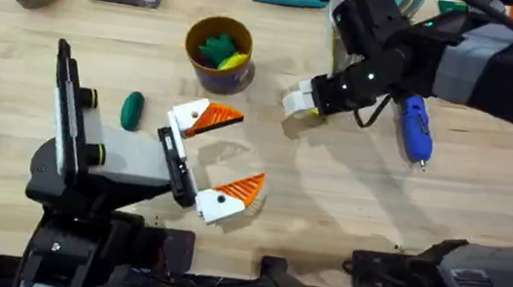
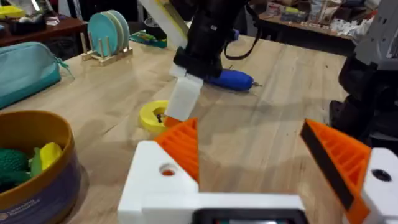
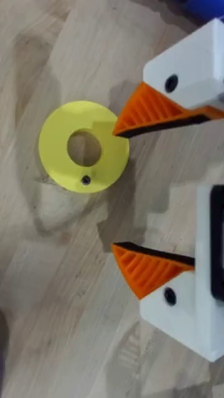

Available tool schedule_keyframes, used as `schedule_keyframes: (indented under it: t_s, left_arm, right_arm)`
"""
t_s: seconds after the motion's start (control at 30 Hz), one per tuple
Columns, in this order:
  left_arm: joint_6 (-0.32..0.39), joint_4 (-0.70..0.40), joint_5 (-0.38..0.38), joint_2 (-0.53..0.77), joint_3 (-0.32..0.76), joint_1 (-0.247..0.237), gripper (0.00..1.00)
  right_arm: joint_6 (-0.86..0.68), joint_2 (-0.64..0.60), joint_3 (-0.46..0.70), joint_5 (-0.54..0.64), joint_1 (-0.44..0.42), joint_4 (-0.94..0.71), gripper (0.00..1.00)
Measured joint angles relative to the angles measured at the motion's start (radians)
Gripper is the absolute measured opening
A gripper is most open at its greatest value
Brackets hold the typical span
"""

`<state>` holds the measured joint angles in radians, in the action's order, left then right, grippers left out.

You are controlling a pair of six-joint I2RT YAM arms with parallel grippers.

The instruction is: Pick up the gripper from the table and insert it into the empty holder that is missing its gripper. Then pick up a screw, insert it into the mounting hole, and use the screwdriver to tighten it. Finally, clean up the table by picking up the vegetable and placing it into the bucket.

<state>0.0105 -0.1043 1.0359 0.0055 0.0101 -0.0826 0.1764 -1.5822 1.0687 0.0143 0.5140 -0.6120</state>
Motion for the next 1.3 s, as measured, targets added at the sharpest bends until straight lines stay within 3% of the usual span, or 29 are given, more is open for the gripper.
schedule_keyframes:
  t_s: [0.37, 0.6, 0.8, 1.3]
  left_arm:
    - [0.0, 0.0, 0.0, 0.0, 0.0, 0.0, 0.985]
    - [0.0, 0.0, 0.0, 0.0, 0.0, 0.0, 0.987]
    - [0.0, 0.0, 0.0, 0.0, 0.0, 0.0, 0.986]
    - [0.0, 0.0, 0.0, 0.0, 0.0, 0.0, 0.986]
  right_arm:
    - [0.0, -0.078, 0.066, 0.0, 0.0, 0.001, 0.93]
    - [0.0, -0.136, 0.092, 0.0, 0.0, 0.01, 0.729]
    - [0.003, -0.137, 0.093, 0.0, 0.0, 0.018, 0.473]
    - [0.003, -0.137, 0.093, 0.035, -0.001, 0.018, 0.443]
